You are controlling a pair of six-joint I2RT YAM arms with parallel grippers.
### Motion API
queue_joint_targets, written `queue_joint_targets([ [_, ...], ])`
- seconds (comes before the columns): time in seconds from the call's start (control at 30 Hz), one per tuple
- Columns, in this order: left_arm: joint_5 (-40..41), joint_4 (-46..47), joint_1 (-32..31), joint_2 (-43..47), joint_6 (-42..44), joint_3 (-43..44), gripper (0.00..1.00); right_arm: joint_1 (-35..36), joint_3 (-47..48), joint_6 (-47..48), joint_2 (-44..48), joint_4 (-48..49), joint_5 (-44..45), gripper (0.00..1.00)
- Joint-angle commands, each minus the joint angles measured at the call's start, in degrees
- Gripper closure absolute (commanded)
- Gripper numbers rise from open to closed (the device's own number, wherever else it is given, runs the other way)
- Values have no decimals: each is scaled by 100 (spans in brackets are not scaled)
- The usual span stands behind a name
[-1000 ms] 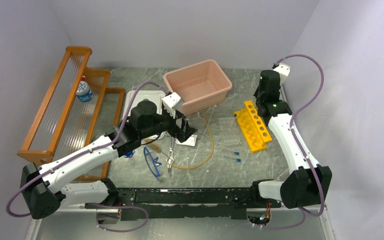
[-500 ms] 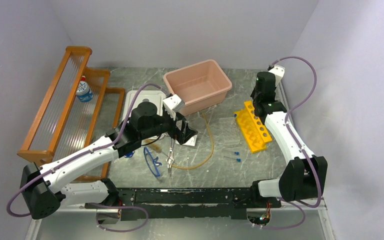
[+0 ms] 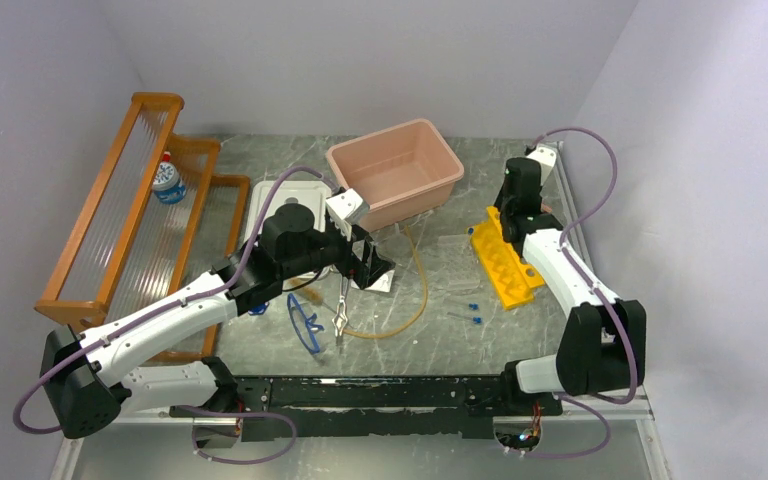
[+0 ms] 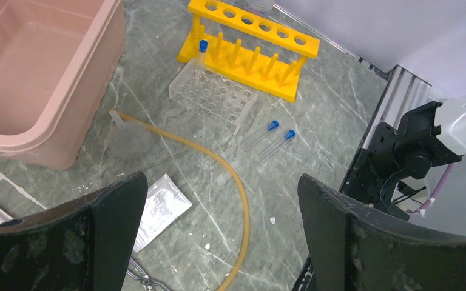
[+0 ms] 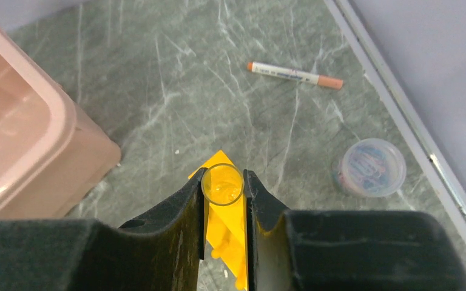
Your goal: Organize the chemistry lab equipment
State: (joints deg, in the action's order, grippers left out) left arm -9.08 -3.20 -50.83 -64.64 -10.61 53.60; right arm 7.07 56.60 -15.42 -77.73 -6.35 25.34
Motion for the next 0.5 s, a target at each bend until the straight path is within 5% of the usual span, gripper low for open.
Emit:
queue_joint_targets([
  [0.0, 12, 171, -2, 5, 107, -12, 3, -42, -339, -1, -167, 794, -93, 78],
  [0.47, 55, 160, -12, -101, 130, 36, 3, -48, -931, 374, -340, 2008, -196, 78],
])
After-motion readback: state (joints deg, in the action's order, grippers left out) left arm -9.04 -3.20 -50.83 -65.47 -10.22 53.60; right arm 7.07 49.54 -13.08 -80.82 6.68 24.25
